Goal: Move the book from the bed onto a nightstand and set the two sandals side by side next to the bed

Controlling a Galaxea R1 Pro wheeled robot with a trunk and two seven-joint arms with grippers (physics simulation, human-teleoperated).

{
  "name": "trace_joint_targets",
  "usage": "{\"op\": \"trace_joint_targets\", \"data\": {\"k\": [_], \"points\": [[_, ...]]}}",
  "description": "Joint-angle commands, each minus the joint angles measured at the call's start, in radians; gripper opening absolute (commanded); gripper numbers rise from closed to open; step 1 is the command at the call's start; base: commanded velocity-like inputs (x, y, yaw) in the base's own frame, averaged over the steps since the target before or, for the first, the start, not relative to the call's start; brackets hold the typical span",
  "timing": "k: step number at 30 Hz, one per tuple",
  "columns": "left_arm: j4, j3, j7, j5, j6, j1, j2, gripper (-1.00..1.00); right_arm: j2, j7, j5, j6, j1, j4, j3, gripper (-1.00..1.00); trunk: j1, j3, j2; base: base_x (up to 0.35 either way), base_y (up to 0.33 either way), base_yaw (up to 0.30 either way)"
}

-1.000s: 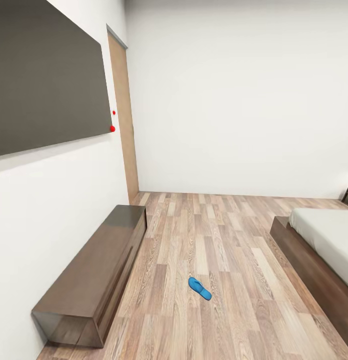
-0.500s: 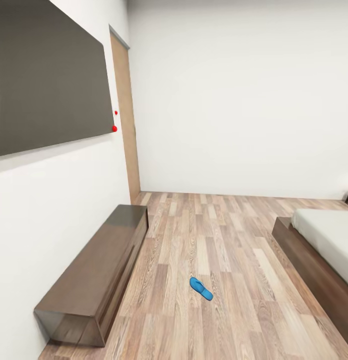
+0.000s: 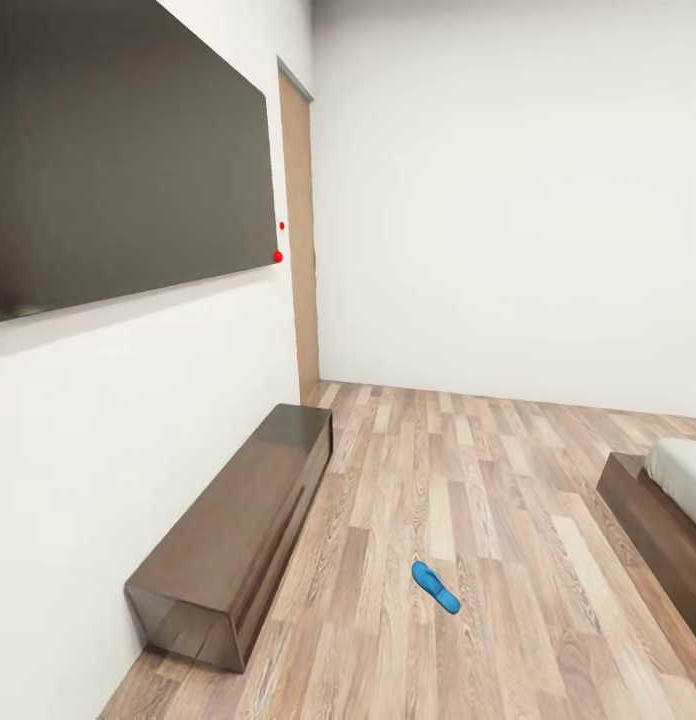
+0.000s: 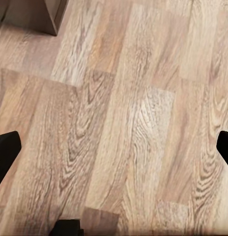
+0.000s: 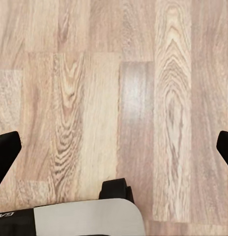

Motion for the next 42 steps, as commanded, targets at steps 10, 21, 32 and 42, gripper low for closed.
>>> {"op": "trace_joint_targets", "data": {"k": [10, 21, 32, 42], "points": [[0.002, 0.000, 0.000, 0.001, -0.003, -0.001, -0.001, 1.00, 0.002, 0.008, -0.010, -0.001, 0.000, 0.000, -0.004, 1.00, 0.000, -0.001, -0.001, 0.000, 0.000, 0.289], [0.002, 0.000, 0.000, 0.000, -0.003, -0.001, -0.002, 1.00, 0.003, 0.007, -0.010, -0.001, -0.001, 0.000, -0.004, 1.00, 0.000, -0.001, -0.001, 0.000, 0.000, 0.289], [0.002, -0.001, 0.000, 0.000, -0.002, -0.001, -0.002, 1.00, 0.005, 0.006, -0.006, -0.001, -0.001, 0.000, -0.004, 1.00, 0.000, -0.001, -0.001, 0.000, 0.000, 0.289], [0.002, -0.002, 0.000, 0.000, -0.002, -0.001, -0.003, 1.00, 0.005, 0.005, -0.004, -0.001, 0.000, 0.000, -0.004, 1.00, 0.000, -0.001, -0.001, 0.000, 0.000, 0.290]]}}
